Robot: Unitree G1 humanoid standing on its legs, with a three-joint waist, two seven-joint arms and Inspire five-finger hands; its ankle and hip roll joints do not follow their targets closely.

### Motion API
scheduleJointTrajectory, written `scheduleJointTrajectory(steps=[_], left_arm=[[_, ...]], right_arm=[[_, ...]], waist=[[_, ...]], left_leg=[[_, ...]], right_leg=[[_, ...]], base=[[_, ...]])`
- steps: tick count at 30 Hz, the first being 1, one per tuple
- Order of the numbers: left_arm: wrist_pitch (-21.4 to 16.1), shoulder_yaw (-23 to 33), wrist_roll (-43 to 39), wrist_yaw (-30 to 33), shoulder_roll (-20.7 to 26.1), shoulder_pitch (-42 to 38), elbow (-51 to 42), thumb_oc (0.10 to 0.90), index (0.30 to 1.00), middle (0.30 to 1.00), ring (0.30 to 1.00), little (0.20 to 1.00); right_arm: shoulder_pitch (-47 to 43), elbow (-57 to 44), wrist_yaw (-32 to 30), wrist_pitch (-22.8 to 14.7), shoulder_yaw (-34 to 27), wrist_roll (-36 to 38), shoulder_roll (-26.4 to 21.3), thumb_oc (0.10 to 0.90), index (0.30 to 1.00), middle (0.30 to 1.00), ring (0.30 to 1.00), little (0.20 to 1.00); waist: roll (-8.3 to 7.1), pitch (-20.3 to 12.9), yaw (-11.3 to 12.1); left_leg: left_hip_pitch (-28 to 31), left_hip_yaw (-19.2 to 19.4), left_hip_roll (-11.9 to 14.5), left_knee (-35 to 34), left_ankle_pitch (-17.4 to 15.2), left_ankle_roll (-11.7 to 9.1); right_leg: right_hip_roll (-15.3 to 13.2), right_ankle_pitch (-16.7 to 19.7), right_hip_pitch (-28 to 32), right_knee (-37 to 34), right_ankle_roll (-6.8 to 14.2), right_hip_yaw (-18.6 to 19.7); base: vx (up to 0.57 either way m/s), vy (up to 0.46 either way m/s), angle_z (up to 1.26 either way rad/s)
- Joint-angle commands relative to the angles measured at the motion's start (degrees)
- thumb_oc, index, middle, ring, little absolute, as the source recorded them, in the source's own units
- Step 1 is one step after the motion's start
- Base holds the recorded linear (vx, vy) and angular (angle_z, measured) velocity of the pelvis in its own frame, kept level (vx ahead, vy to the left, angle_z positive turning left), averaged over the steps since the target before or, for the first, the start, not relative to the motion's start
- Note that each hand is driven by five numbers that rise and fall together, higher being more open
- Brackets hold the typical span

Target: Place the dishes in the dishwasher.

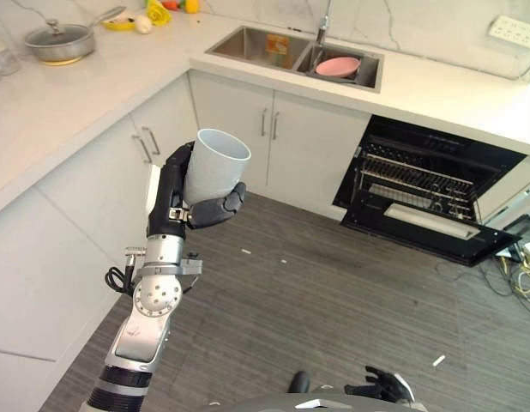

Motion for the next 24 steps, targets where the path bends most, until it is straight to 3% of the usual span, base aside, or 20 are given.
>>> scheduleJointTrajectory(steps=[1,3,4,5,8,12,13,16,17,19,20,21,22,23,24], left_arm=[[-6.84,-0.33,-0.08,0.26,-0.16,-9.14,-7.27,0.4,0.3,0.3,0.3,0.3],[-6.73,-0.3,-0.17,0.35,-0.48,-9.24,-7.1,0.4,0.3,0.3,0.3,0.3],[-6.88,0.11,0.06,0.57,-0.55,-9.01,-7.06,0.4,0.3,0.3,0.3,0.3],[-7.06,0.03,-0.08,0.42,-0.6,-8.62,-6.87,0.4,0.3,0.3,0.3,0.3],[-7.04,0.11,0.1,0.71,-0.58,-8.39,-6.83,0.4,0.3,0.3,0.3,0.3],[-7.01,-0.13,-0.23,0.0,0.07,-8.64,-7.05,0.4,0.3,0.3,0.3,0.3],[-6.68,-0.49,0.89,-0.45,1.42,-9.05,-7.27,0.4,0.3,0.3,0.3,0.3],[-6.54,-0.92,1.5,0.26,2.71,-10.09,-6.76,0.4,0.3,0.3,0.3,0.3],[-6.3,-0.66,1.96,1.37,3.47,-10.69,-6.81,0.4,0.3,0.3,0.3,0.3],[-6.4,-0.52,2.09,1.78,3.48,-11.11,-6.74,0.4,0.3,0.3,0.3,0.3],[-6.09,0.57,2.92,3.0,3.65,-11.09,-6.8,0.4,0.3,0.3,0.3,0.3],[-6.09,0.57,2.92,3.0,3.65,-11.09,-6.8,0.4,0.3,0.3,0.3,0.3],[-5.97,2.31,4.89,4.23,3.34,-10.48,-7.36,0.4,0.3,0.3,0.3,0.3],[-6.05,3.27,5.7,4.96,3.26,-10.26,-7.65,0.4,0.3,0.3,0.3,0.3],[-6.24,5.28,6.87,6.72,2.65,-9.57,-7.99,0.4,0.3,0.3,0.3,0.3]], right_arm=[[-3.05,-1.52,-1.49,-2.07,2.51,3.25,-4.28,0.8,0.9,0.9,0.9,0.9],[-3.05,-1.89,-1.55,-2.06,2.36,3.28,-4.4,0.8,0.9,0.9,0.9,0.9],[-3.36,-2.17,-1.68,-2.23,2.25,2.76,-4.93,0.8,0.9,0.9,0.9,0.9],[-3.58,-2.27,-2.02,-2.25,2.73,1.91,-5.04,0.8,0.9,0.9,0.9,0.9],[-3.87,-2.22,-2.33,-2.19,2.52,1.54,-5.26,0.8,0.9,0.9,0.9,0.9],[-3.31,-4.61,-2.52,-3.17,0.07,3.83,-4.72,0.8,0.9,0.9,0.9,0.9],[-2.7,-8.19,-3.05,-3.7,-1.01,4.3,-4.58,0.8,0.9,0.9,0.9,0.9],[-2.73,-11.57,-5.27,-4.12,-1.36,2.13,-4.84,0.8,0.9,0.9,0.9,0.9],[-3.27,-16.1,-7.9,-4.73,-2.29,0.6,-5.18,0.8,0.9,0.9,0.9,0.9],[-3.32,-17.61,-8.58,-4.87,-3.07,0.47,-5.35,0.8,0.9,0.9,0.9,0.9],[-2.71,-25.78,-9.7,-5.58,-4.38,-1.85,-6.66,0.8,0.9,0.9,0.9,0.9],[-2.71,-25.78,-9.7,-5.58,-4.38,-1.85,-6.66,0.8,0.9,0.9,0.9,0.9],[-0.91,-33.92,-10.67,-5.96,-6.94,-4.41,-8.03,0.8,0.9,0.9,0.9,0.9],[-0.73,-38.04,-11.7,-6.62,-8.37,-5.72,-8.82,0.8,0.9,0.9,0.9,0.9],[-0.03,-46.28,-13.3,-7.56,-10.79,-8.83,-10.35,0.8,0.9,0.9,0.9,0.9]], waist=[[2.06,2.46,0.07],[2.59,2.3,0.12],[3.59,1.57,1.12],[4.34,0.83,2.7],[5.19,0.38,3.21],[5.07,-0.61,1.71],[4.42,-1.01,0.72],[4.15,-0.87,0.52],[4.19,-0.14,-0.16],[4.76,0.04,-0.01],[6.01,1.0,-0.82],[6.01,1.0,-0.82],[6.24,1.25,-1.48],[6.42,1.25,-2.06],[6.24,1.06,-2.7]], left_leg=[[-2.05,-4.62,0.59,-6.67,8.62,-0.06],[-2.03,-4.84,0.71,-10.74,7.53,0.67],[-2.39,-8.31,0.87,-21.91,5.41,1.77],[-1.75,-13.69,0.58,-29.35,6.26,2.1],[-2.94,-17.14,1.33,-32.38,8.5,1.14],[0.16,-13.33,-0.29,-34.05,7.29,2.37],[2.51,-10.92,-2.71,-35.18,5.73,4.61],[3.75,-8.31,-4.16,-35.52,4.54,6.53],[5.48,-6.93,-5.37,-35.83,3.13,8.13],[5.91,-6.16,-5.62,-35.84,2.77,8.88],[7.72,-5.33,-5.97,-35.84,1.57,9.98],[7.72,-5.33,-5.97,-35.84,1.57,9.98],[9.6,-3.62,-7.1,-35.84,-0.3,10.56],[10.14,-2.97,-7.39,-35.84,-0.93,10.64],[10.68,-1.69,-8.33,-35.84,-1.56,10.42]], right_leg=[[-0.94,6.57,14.77,-19.0,10.14,2.78],[-0.98,6.54,14.9,-19.2,10.98,3.18],[-1.58,6.29,14.88,-19.2,13.4,5.04],[-2.06,5.62,14.8,-19.2,14.44,7.45],[-2.43,4.88,15.22,-19.2,15.44,9.56],[-4.32,5.44,16.72,-17.91,16.22,10.71],[-6.28,6.21,14.79,-13.15,17.19,11.88],[-8.05,7.2,10.1,-5.31,18.47,14.53],[-9.2,10.19,6.14,2.17,20.47,15.64],[-9.29,12.06,4.05,5.82,21.03,15.77],[-9.98,14.34,1.07,12.36,21.14,13.06],[-9.98,14.34,1.07,12.36,21.14,13.06],[-11.47,14.93,-0.89,14.87,21.14,8.72],[-11.47,14.73,-1.74,14.26,21.14,7.12],[-10.23,13.26,-2.6,8.68,20.39,3.3]], base=[[0.17,0.1,-0.35],[0.24,0.203,-0.64],[0.41,0.383,-0.82],[0.41,0.383,-0.82],[0.28,0.212,-1.34],[0.27,0.253,-1.02],[0.27,0.368,-0.64],[0.13,0.251,-0.26],[0.13,0.282,-0.39],[0.09,0.272,-0.62],[0.08,0.276,-0.79],[0.16,0.324,-0.47],[0.13,0.182,-0.22],[0.24,0.221,-0.28],[0.14,0.082,-0.18]])
